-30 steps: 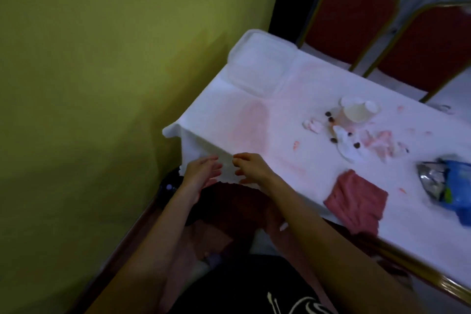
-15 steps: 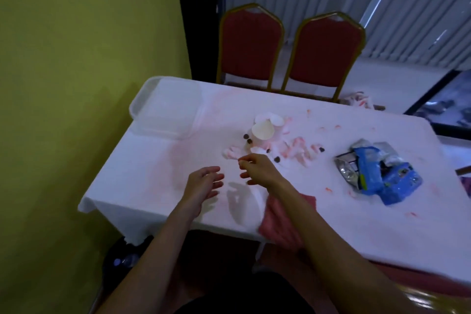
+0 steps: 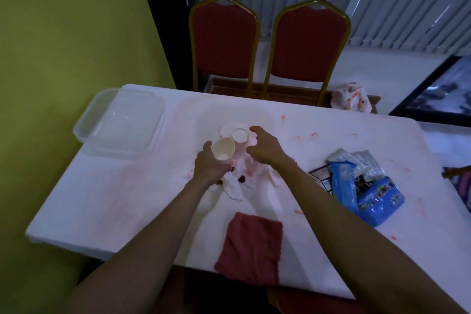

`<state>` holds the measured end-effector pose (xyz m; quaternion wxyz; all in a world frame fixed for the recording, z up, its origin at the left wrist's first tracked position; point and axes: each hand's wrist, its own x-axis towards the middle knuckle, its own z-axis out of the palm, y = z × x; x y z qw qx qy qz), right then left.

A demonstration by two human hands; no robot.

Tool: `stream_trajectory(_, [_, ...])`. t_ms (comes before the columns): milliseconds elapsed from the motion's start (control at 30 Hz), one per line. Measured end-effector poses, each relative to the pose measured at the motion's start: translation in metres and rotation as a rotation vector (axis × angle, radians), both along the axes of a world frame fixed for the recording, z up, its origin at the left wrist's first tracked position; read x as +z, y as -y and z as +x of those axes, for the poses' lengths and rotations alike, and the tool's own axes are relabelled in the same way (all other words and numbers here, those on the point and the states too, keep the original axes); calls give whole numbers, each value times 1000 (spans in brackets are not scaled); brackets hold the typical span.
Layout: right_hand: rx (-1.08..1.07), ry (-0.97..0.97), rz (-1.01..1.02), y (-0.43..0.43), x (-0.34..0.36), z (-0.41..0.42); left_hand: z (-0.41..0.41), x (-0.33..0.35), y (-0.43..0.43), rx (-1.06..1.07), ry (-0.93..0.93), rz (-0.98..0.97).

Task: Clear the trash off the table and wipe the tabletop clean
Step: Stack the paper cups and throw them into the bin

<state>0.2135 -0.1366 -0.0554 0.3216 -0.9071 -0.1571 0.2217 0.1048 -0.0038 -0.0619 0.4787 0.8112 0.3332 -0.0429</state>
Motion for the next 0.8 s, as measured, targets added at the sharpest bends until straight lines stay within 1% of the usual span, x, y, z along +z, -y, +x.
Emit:
stream_trajectory(100, [159, 47, -92, -16, -14, 12, 6, -12, 2, 3, -31, 13])
stream_trajectory(167, [202, 29, -72, -24, -22, 14, 7, -16, -1, 24, -17, 3])
stream_trajectory(267, [114, 86, -31, -32, -30, 16, 6, -20, -6, 20, 24, 48])
stream_trajectory(333, [38, 160, -59, -37, -34, 15, 5, -21, -9, -1, 85, 86])
stream_trajectory(367, [34, 178, -73, -39, -34, 14, 4, -20, -10, -9, 115, 93])
stream_trajectory(467, [21, 164, -70, -39, -29, 11, -3, -14, -13, -7, 178, 73])
stream_trajectory(533, [-73, 138, 4, -39, -17, 4, -10, -3, -16, -9, 218, 71])
stream_trajectory(633, [-262, 95, 200, -41, 11, -21, -35, 17, -27, 41, 303, 70])
stream_trajectory(733, [-317, 77, 396, -44, 34, -62, -81, 28, -48, 175, 335, 41])
stream_trajectory(800, [-308, 43, 452, -53, 41, -92, -116, 27, -63, 239, 325, 14])
